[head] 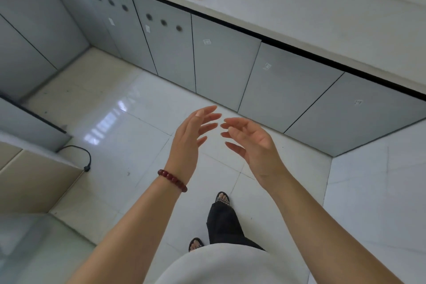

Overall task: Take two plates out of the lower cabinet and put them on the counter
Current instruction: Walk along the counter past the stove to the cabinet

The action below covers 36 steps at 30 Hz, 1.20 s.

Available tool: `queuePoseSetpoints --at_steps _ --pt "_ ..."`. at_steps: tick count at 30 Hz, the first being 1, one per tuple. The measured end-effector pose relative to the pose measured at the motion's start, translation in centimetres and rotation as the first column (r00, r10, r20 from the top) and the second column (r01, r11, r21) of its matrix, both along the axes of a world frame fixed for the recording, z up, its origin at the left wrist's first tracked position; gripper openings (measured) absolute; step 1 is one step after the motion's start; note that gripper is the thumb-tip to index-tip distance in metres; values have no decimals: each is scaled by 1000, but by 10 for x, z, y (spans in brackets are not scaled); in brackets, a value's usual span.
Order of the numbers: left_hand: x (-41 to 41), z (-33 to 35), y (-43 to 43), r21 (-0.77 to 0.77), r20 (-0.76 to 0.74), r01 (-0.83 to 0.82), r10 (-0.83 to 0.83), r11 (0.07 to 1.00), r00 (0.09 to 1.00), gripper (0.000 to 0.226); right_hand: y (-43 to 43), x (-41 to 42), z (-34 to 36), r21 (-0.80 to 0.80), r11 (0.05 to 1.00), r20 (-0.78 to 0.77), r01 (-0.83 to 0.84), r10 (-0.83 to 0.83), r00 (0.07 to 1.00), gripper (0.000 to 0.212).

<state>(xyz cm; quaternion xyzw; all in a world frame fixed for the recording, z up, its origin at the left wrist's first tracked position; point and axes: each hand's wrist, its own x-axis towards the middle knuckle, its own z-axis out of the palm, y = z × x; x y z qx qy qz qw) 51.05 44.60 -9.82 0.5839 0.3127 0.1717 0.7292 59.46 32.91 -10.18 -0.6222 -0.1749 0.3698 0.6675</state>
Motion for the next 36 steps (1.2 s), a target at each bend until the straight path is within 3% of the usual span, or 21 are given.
queuePoseSetpoints --at_steps 16,30,36 --pt "110 13 138 40 -29 -158 159 987 987 41 155 142 1 33 985 15 -170 169 985 17" --pt "179 26 337 98 22 -92 91 991 996 39 349 208 9 98 991 -40 -91 95 995 22" --pt "207 20 402 111 -15 -55 57 992 998 31 405 237 0 120 993 -155 -21 39 987 21"
